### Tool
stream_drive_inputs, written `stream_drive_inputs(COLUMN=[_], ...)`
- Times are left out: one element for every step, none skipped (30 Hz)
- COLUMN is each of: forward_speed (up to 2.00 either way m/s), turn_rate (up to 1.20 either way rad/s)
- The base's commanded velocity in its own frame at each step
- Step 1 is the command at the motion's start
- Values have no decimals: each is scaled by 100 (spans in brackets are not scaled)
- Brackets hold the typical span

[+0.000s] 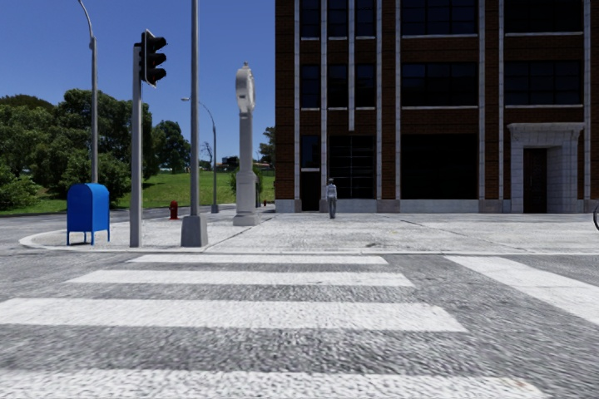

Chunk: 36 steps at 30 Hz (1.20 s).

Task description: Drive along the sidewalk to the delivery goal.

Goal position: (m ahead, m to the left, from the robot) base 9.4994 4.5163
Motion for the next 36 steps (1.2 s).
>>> stream_drive_inputs(forward_speed=[192, 192, 192, 192, 192, 192, 192, 192, 192, 192, 192, 192, 192, 192, 192, 192, 192, 192, 192, 192, 192, 192, 192, 192, 192, 192, 192, 192, 192, 192, 192, 192, 192, 192, 192, 192], turn_rate=[0, 0, 0, 0, 0, 0, 0, 0, 0, 0, 0, 0, 0, 0, 0, 0, 0, 0, 0, 0, 0, 0, 0, 0, 0, 0, 0, 0, 0, 0, 0, 0, 0, 0, 0, 0])
